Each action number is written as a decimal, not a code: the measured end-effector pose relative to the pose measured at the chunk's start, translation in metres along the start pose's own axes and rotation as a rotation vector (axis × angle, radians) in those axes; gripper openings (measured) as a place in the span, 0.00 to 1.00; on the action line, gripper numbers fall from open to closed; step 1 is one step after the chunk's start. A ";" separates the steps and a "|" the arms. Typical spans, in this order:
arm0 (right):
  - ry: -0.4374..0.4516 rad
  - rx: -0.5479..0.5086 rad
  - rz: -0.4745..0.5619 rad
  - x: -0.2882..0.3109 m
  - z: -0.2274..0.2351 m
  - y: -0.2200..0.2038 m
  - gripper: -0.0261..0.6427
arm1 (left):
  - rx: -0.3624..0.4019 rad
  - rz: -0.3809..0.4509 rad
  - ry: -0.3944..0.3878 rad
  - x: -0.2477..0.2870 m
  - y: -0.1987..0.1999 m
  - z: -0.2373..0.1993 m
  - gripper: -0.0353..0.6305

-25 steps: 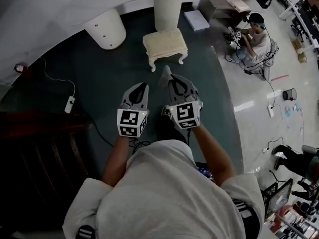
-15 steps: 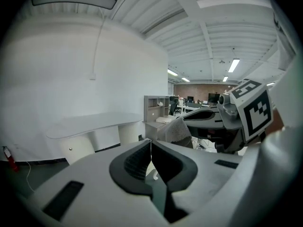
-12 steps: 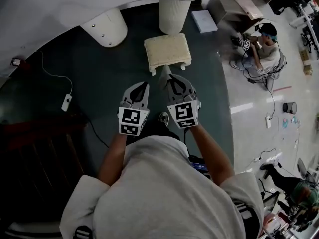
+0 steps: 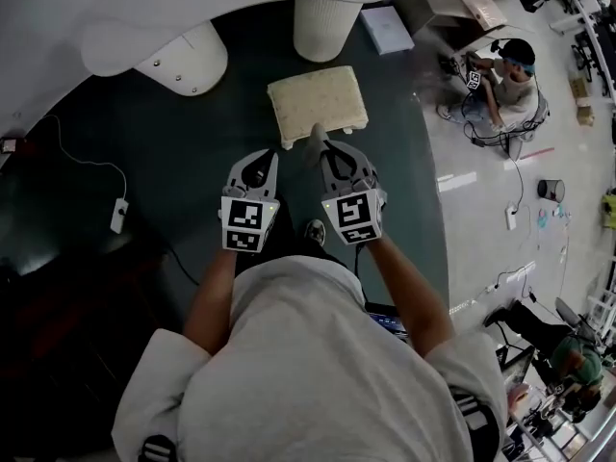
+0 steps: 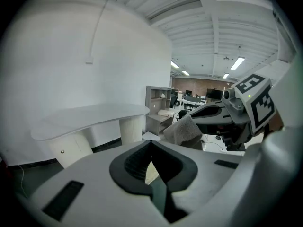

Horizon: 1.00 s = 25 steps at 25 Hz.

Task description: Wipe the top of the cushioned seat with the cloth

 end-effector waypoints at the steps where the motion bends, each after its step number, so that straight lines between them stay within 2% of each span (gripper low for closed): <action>1: -0.005 0.008 -0.019 0.013 0.003 0.001 0.06 | 0.015 -0.010 -0.015 0.010 0.003 -0.012 0.06; 4: -0.007 0.040 -0.070 0.052 0.008 0.006 0.06 | 0.026 -0.033 -0.069 0.035 0.013 -0.050 0.06; 7: 0.011 0.003 -0.115 0.087 0.013 0.011 0.06 | 0.014 -0.061 -0.125 0.060 0.015 -0.079 0.06; 10: 0.042 -0.026 -0.168 0.109 0.016 0.008 0.06 | 0.025 -0.093 -0.178 0.083 0.008 -0.096 0.06; 13: 0.060 0.001 -0.226 0.127 0.017 -0.005 0.06 | 0.025 -0.132 -0.227 0.104 -0.006 -0.111 0.06; 19: 0.115 0.066 -0.357 0.173 0.003 -0.062 0.06 | 0.015 -0.209 -0.278 0.153 -0.055 -0.135 0.06; 22: 0.129 0.084 -0.386 0.190 -0.007 -0.097 0.06 | -0.002 -0.251 -0.278 0.177 -0.088 -0.137 0.06; 25: 0.129 0.116 -0.404 0.207 -0.008 -0.136 0.06 | 0.017 -0.277 -0.263 0.206 -0.110 -0.138 0.06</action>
Point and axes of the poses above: the fingertips, and each gripper's own axes: x forward along the fingers, z to its right, y out of its top, the point moved 10 cm from there along -x, backward along the fingers, and after that the axes turned 5 degrees about -x, right-handed, at the moved point
